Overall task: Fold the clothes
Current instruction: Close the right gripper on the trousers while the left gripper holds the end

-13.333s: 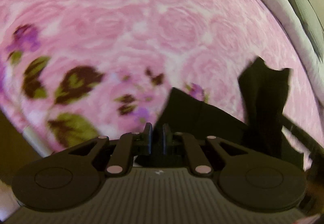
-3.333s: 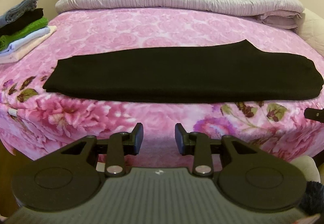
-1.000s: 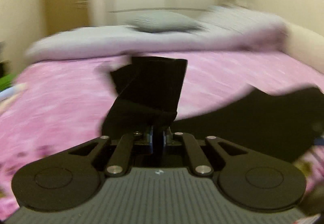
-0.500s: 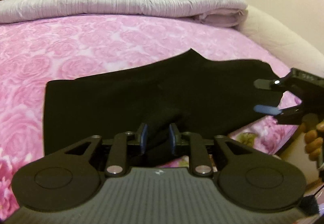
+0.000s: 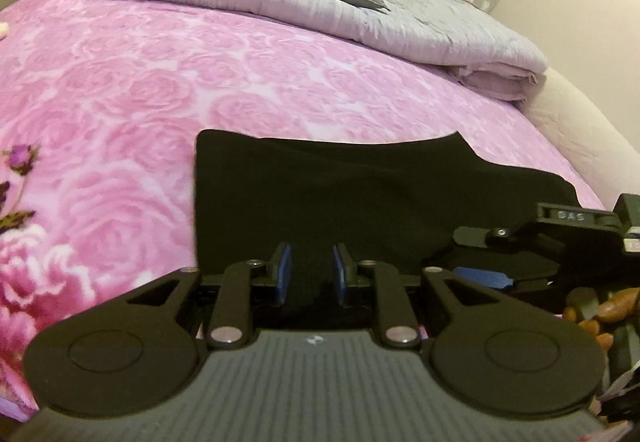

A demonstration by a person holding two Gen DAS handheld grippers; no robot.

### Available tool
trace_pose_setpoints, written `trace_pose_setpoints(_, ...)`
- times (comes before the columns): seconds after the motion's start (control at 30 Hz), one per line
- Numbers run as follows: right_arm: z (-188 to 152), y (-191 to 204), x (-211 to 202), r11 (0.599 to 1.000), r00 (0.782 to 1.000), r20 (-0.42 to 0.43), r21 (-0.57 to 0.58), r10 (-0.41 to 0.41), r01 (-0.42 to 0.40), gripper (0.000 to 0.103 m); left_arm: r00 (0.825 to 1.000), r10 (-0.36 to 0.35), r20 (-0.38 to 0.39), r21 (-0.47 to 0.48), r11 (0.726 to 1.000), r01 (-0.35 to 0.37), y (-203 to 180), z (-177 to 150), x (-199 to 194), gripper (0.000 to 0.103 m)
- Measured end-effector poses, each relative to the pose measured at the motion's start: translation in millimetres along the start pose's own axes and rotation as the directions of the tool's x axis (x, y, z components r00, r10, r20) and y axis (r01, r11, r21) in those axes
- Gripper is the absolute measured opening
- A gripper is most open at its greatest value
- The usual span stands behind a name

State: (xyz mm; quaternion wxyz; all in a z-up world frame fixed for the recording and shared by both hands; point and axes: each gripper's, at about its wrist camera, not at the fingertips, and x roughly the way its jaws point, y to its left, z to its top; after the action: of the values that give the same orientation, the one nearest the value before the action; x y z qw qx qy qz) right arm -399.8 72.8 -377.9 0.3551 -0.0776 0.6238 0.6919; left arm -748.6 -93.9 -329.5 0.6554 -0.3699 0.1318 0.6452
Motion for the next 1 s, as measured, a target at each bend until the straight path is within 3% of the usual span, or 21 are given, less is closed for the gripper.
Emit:
trace_pose_setpoints(0.1,-1,4,11,0.998,0.999,0.034,-0.067,-0.003,0.005,0.054,1.0,0.01,0.001,-0.017,1.0,-0.01,10,0,1,0.017)
trace_pose_setpoints(0.2,-10,11,19,0.979,0.998,0.069,-0.204,-0.004,0.018,0.01,1.0,0.026,-0.004,-0.022,0.999,-0.026,15,2,1,0.017)
trace_pose_setpoints(0.33,-12,17,-9,0.947,0.985,0.17,-0.32,0.044,0.013,0.006,1.0,-0.022,0.013,-0.035,0.999,0.022,10,13,-3,0.017)
trace_pose_setpoints(0.47,3,19,-72,0.896,0.937,0.348,-0.427,0.041,0.119,0.006,0.993,-0.114,0.007,-0.024,0.993,0.114,-9,25,6,0.017)
trace_pose_setpoints(0.57,22,-18,-111,0.921,0.895,0.441,-0.319,-0.065,0.224,0.006,0.984,-0.176,-0.033,-0.005,0.984,0.176,-29,28,26,0.017)
trace_pose_setpoints(0.67,38,-70,-129,0.949,0.862,0.474,-0.147,-0.18,0.279,0.006,0.976,-0.199,-0.093,0.036,0.978,0.203,-52,26,49,0.017)
trace_pose_setpoints(0.77,50,-114,-141,0.974,0.87,0.455,-0.025,-0.19,0.226,0.006,0.97,-0.205,-0.131,0.081,0.973,0.217,-74,26,64,0.017)
trace_pose_setpoints(0.87,57,-116,-150,0.975,0.873,0.457,-0.05,-0.169,0.215,0.006,0.968,-0.199,-0.15,0.107,0.97,0.216,-85,25,73,0.017)
trace_pose_setpoints(1.0,63,-95,-156,0.963,0.85,0.515,-0.155,-0.112,0.221,0.006,0.968,-0.185,-0.168,0.117,0.971,0.206,-92,25,82,0.017)
